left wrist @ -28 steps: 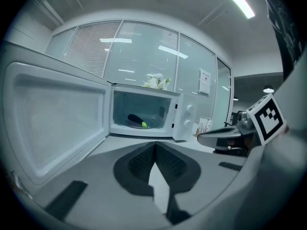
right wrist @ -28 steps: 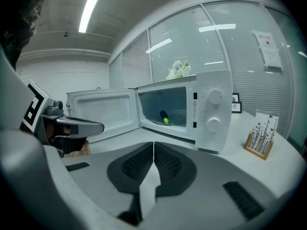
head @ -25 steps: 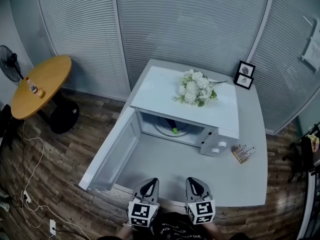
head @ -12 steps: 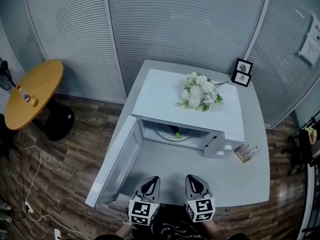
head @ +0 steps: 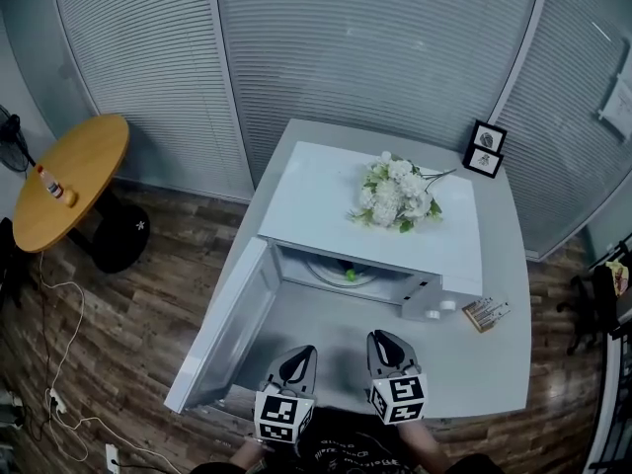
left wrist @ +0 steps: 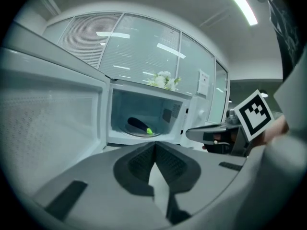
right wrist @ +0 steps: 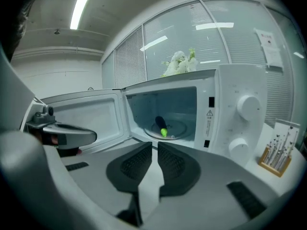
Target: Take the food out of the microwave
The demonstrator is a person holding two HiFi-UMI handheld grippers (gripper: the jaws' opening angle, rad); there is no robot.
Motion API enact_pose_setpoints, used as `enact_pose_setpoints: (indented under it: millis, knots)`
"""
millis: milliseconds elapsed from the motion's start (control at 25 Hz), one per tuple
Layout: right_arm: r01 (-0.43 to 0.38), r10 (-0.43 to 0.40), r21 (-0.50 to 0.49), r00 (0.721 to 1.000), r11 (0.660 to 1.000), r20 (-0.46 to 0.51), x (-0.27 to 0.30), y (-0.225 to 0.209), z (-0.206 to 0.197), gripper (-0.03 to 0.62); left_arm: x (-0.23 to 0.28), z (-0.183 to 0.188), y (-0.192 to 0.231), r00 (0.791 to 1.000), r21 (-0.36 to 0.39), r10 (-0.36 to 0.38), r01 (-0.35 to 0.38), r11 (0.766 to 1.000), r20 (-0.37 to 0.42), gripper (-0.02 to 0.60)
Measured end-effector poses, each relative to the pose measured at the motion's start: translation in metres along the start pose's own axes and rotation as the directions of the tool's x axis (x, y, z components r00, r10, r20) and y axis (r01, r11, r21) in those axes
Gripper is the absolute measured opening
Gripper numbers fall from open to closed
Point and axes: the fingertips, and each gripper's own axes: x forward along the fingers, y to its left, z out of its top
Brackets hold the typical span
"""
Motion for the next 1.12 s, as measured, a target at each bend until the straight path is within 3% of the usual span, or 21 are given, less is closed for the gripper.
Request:
enact_pose_setpoints:
  millis: [120,360,1120]
  knots:
    - [-0.033,0.033,0.018,0.999,0.999,-0.002,0.013,-0.002,0.009,0.101,0.001,0.001,0.001,1.0,-0.01,0.013,-0.013,1.0,-0.005,0.008]
    - [-0.064,0.064,-0.006,0.998,0.998,-0.008,0.042,-0.002,0.026,0.153,-0.004,-0.002,0.005,0.999,-0.015,0.039,-0.039,0.999,-0.019,0.008]
    - [-0.078,0.075,-0.055,0.995,0.995,-0.06,0.124,-0.015,0.05,0.178,-0.023,-0.011,0.028,0.99,-0.039,0.133,-0.135,0.99,-0.044,0.008]
